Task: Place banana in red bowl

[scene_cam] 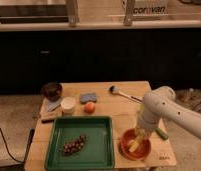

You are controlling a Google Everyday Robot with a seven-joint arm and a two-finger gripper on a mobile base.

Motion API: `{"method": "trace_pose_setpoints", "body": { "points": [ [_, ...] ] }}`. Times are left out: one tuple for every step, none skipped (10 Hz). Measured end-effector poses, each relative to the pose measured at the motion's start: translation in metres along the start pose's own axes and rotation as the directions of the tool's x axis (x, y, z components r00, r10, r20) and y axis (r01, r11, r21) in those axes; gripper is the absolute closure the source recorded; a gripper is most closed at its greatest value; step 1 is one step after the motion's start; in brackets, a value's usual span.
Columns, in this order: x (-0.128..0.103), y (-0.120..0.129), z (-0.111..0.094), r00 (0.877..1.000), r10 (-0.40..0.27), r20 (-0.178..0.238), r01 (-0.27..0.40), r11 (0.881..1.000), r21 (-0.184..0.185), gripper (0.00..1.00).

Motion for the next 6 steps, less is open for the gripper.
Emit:
{"method": "trace_pose_setpoints", "body": {
  "points": [
    [0.0, -0.0018, 0.0017, 1.0, -0.008, 0.004, 0.008, 1.0, -0.002, 0.27],
    [0.0005, -0.0024, 0.0035, 1.0, -0.013, 0.008, 0.013, 1.0, -0.004, 0.21],
    [0.0014, -0.0023, 0.0052, 1.0, -0.014, 0.012, 0.014, 1.0, -0.007, 0.2],
    [0.0025, -0.0028, 0.0062, 1.0, -0.015, 0.013, 0.015, 1.0, -0.009, 0.2],
    [0.0038, -0.0027, 0.0072, 1.0, -0.014, 0.013, 0.014, 1.0, -0.01, 0.2],
    [0.006, -0.0009, 0.0079, 1.0, -0.006, 0.011, 0.006, 1.0, -0.014, 0.2]
  ]
}}
